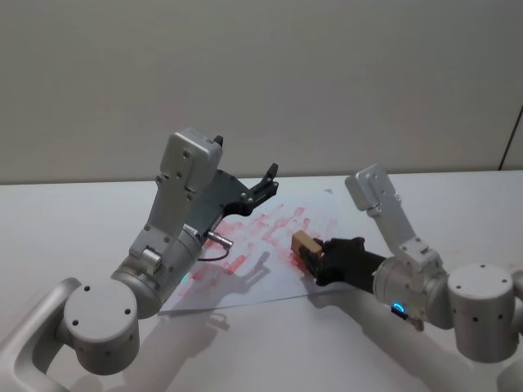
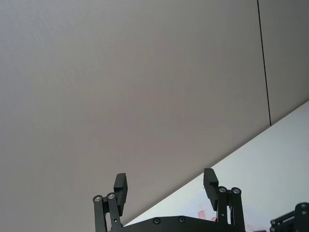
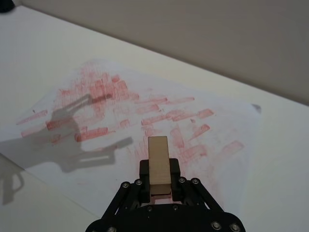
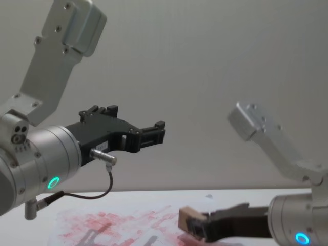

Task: Use the one hand to pick up the stamp and affix it onto the A4 paper.

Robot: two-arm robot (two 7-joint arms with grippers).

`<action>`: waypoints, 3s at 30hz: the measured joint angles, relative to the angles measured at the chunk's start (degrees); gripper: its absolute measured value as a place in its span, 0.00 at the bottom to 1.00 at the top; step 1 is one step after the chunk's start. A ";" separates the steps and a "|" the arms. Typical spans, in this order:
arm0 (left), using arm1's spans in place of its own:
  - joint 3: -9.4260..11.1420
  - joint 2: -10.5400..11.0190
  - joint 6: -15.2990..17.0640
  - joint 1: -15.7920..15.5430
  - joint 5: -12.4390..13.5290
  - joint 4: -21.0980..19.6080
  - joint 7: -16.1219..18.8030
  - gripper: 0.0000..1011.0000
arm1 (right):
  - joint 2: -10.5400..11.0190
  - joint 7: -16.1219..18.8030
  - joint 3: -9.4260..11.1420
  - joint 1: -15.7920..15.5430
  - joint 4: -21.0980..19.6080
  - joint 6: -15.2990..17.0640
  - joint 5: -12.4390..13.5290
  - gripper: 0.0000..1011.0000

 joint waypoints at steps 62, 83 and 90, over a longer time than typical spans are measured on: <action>0.00 0.00 0.00 0.00 0.00 0.00 0.00 0.99 | 15.36 -21.82 8.99 -20.34 -24.84 7.02 20.68 0.21; 0.00 0.00 0.00 0.00 0.00 0.00 0.00 0.99 | 15.14 -20.34 8.74 -19.13 -23.47 8.40 19.68 0.71; 0.00 0.00 0.00 0.00 0.00 0.00 0.00 0.99 | 15.11 -20.17 8.70 -19.00 -23.36 8.55 19.58 0.92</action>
